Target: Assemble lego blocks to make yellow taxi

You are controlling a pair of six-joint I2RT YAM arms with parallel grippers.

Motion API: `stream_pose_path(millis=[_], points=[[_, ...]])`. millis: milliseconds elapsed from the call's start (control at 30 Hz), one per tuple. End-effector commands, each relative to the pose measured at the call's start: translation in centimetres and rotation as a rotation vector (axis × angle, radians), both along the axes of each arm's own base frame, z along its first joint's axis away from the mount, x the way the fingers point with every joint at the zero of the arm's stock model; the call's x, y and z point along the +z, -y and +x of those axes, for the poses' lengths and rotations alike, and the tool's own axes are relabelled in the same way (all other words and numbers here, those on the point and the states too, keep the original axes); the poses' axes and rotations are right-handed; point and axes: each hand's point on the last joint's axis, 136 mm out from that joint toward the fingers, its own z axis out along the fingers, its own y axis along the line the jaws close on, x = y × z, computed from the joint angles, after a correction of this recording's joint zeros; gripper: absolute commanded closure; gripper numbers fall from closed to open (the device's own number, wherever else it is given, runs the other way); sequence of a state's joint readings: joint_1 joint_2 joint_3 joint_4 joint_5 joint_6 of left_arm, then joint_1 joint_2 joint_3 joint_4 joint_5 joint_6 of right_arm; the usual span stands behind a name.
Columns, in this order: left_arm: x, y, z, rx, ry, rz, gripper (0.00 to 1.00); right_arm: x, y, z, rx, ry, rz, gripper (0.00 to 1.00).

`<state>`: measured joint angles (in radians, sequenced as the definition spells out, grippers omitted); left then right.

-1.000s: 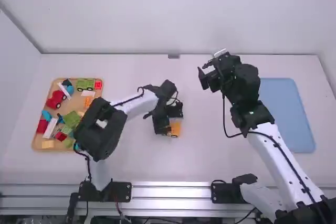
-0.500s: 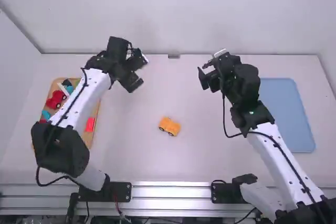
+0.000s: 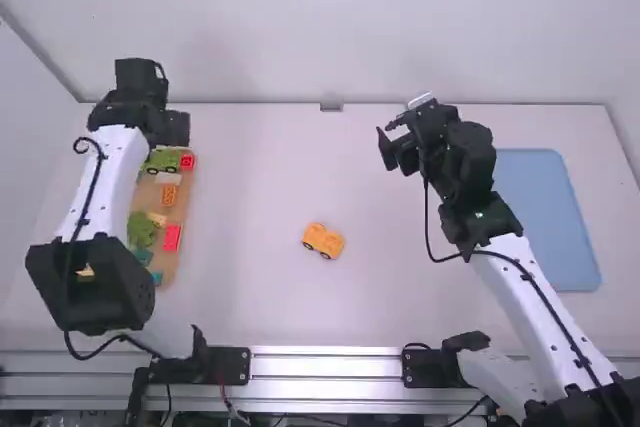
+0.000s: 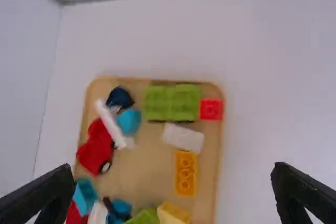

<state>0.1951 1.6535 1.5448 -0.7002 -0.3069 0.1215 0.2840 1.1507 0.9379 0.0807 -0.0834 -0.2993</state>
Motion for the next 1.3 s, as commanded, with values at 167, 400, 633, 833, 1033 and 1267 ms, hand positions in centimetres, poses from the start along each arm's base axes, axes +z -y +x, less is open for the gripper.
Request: stream_pose_path(millis=[167, 400, 633, 833, 1033, 1267], points=[[0.1, -2.3, -3.9, 0.495, 0.126, -0.195, 0.01, 2.1, 0.3, 0.6, -0.013, 0.057, 0.019, 0.02], [1.4, -0.4, -5.3, 0.551, 0.173, -0.337, 0.01, 2.5, 0.4, 0.7, -0.017, 0.077, 0.014, 0.02], [2.3, -4.0, -11.8, 0.871, 0.189, -0.277, 0.01, 1.7, 0.5, 0.5, 0.006, 0.086, -0.102, 0.02], [0.5, -6.8, -17.5, 1.079, 0.075, -0.334, 0.01, 1.7, 0.6, 0.6, 0.011, 0.095, -0.131, 0.02], [-0.9, -9.8, -20.0, 1.163, 0.072, -0.458, 0.01, 1.6, 1.4, 0.8, -0.009, 0.089, -0.121, 0.02], [-3.3, -12.7, -21.8, 1.167, 0.115, -0.578, 0.01, 1.7, 1.8, 0.9, -0.018, 0.09, -0.123, 0.02]])
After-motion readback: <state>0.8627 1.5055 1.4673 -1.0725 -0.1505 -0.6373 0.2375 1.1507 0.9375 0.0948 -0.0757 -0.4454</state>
